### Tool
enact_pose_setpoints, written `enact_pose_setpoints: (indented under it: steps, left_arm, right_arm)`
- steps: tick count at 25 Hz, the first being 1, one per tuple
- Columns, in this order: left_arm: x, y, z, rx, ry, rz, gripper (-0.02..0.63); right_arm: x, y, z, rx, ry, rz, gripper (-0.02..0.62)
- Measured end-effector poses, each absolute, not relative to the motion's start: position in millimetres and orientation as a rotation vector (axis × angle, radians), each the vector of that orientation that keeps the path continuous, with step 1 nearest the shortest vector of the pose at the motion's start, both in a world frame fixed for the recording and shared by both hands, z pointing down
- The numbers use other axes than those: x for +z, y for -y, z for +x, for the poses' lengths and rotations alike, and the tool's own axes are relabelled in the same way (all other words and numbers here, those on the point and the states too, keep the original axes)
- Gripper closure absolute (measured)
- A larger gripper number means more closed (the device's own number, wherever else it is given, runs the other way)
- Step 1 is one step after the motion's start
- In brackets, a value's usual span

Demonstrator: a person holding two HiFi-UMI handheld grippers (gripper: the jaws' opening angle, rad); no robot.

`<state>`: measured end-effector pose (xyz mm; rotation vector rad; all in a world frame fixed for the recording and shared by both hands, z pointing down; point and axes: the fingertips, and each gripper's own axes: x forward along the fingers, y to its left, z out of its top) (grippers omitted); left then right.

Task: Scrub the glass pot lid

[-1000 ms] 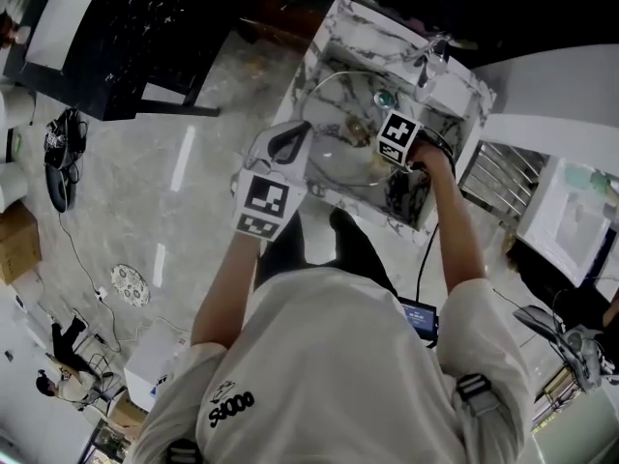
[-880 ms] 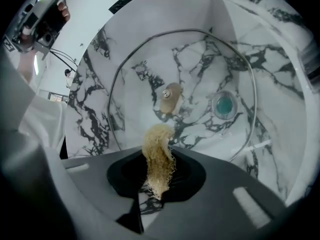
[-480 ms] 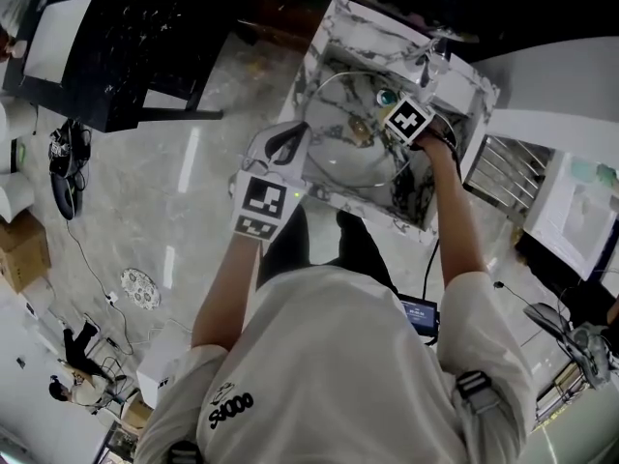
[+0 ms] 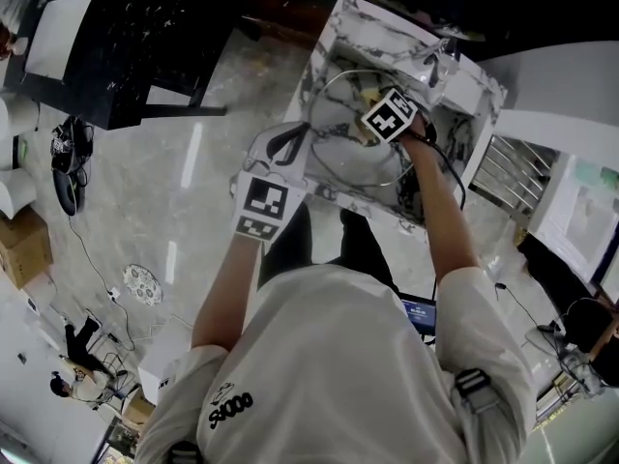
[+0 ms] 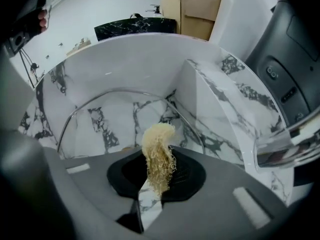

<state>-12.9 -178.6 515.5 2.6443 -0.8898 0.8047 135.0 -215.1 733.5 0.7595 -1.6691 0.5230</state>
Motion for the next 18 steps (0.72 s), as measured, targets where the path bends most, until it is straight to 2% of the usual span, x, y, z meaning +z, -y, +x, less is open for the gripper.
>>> enact_pose_setpoints:
  steps: [11,18]
  left_arm:
    - [512,174,-19,0.794,0.91,2.643,0.597]
    - [510,166,-14,0.789,0.902,2.653,0.597]
  right_arm:
    - [729,170,56,0.639,1.818,0.503,0.545]
    - [728,102,68,0.639,1.746,0.272,0.546]
